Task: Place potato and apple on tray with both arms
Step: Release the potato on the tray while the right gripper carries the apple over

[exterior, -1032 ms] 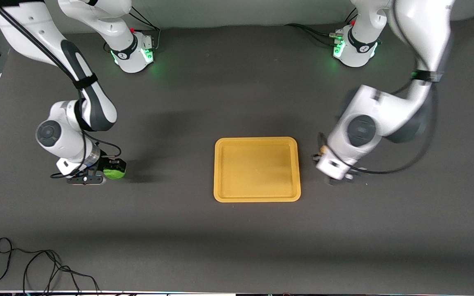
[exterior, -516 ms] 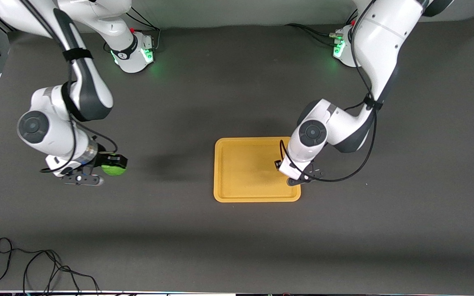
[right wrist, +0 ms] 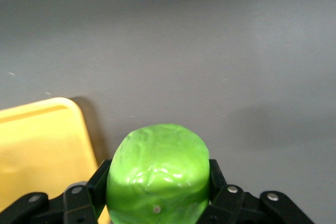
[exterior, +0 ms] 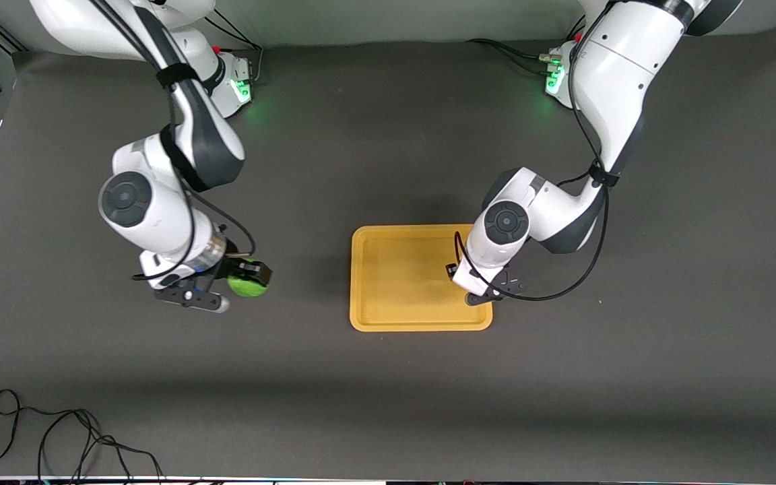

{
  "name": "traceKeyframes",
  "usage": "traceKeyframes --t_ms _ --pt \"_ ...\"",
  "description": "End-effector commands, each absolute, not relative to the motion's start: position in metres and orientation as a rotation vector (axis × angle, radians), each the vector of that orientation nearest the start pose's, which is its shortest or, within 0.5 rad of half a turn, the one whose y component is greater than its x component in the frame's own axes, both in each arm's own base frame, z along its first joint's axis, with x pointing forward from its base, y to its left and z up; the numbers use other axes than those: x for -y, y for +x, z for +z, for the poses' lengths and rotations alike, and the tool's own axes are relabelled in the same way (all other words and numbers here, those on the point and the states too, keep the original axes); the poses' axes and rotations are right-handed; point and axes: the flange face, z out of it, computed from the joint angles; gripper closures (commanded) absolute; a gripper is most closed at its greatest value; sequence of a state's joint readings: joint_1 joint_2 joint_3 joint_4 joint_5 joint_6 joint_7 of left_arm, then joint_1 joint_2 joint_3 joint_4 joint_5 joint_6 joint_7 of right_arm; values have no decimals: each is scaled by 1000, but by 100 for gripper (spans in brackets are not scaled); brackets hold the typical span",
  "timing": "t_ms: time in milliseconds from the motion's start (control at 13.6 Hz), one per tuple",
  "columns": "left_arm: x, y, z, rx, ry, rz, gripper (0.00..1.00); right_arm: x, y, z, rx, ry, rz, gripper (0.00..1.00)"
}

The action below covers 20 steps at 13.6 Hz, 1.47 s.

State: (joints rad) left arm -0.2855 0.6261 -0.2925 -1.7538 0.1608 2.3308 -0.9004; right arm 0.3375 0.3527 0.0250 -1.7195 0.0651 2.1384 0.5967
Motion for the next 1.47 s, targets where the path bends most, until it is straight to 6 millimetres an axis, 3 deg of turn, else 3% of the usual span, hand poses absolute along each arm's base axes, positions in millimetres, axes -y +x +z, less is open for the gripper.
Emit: traceKeyframes --t_ms 0,147,295,368,442,589,737,884,1032,1326,1400 --pt "351 567 222 420 -3144 66 0 -275 627 384 -543 -2983 -35 70" --pt "350 568 223 422 -3144 64 0 -281 636 377 -604 -2965 -42 70" --pt "342 572 230 437 -3138 62 0 -320 630 382 -545 -2966 -68 70" --pt "334 579 249 452 -3138 29 0 -340 627 376 -537 -2965 -65 70" --pt "318 586 269 465 -3123 22 0 -376 615 363 -521 -2981 -60 70" --pt "267 599 315 297 -3099 51 0 -432 597 321 -418 -3055 -70 70" --pt "208 608 357 183 -3074 81 0 -460 598 291 -494 -3040 -55 70" --pt "152 612 390 57 -3057 112 0 -497 576 246 -428 -3076 -21 70" --pt "99 612 423 18 -3055 87 0 -504 573 220 -453 -3056 -36 70" --pt "50 598 478 -29 -3067 27 0 -513 566 196 -453 -3045 -61 69" --pt "33 594 492 -22 -3106 13 0 -513 565 193 -447 -3052 -63 53"
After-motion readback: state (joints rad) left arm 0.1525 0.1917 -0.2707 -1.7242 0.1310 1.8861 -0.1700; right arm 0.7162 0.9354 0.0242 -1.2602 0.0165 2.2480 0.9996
